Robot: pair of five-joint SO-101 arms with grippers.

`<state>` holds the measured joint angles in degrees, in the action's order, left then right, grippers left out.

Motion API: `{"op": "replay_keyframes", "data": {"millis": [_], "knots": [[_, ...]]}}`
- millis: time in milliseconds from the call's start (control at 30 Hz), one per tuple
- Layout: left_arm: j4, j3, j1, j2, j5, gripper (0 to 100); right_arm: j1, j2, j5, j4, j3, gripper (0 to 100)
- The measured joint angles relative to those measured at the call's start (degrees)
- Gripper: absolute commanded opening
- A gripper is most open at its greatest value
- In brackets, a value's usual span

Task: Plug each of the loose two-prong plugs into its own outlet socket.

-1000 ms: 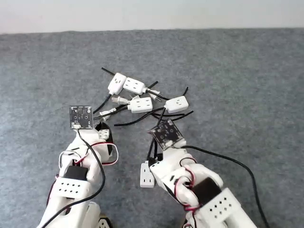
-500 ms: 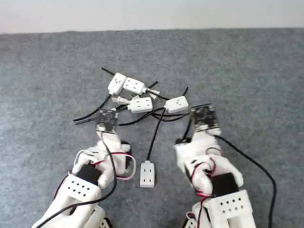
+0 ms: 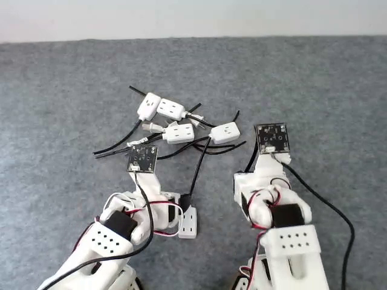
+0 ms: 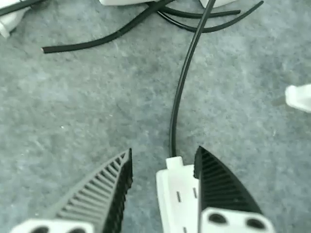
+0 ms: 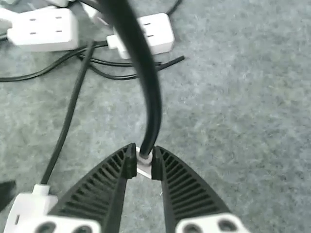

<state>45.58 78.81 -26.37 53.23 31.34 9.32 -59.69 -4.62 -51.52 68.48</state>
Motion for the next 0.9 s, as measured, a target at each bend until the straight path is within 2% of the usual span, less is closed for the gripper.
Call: {"op": "replay_keyframes", "data": {"millis": [200,333,533,733,900], "knots": [[0.00,0.00,-4.31,0.00,1.85,19,-0.44,6.42,-0.53,3.08,-1.49,0.8],[1.14,-0.88,-4.66,-1.76,1.93,19,-0.44,10.37,-1.58,3.08,-3.25,0.8],[2.55,-7.30,-4.66,-15.82,1.93,20,-0.44,13.19,-1.76,4.92,-3.43,0.8],[3.43,-16.53,-5.54,-32.70,4.57,27,-0.44,13.27,-1.76,5.19,-3.43,0.8],[4.40,-16.62,-10.73,-35.34,7.74,28,-0.44,13.27,-1.76,5.19,-3.43,0.8]]}}
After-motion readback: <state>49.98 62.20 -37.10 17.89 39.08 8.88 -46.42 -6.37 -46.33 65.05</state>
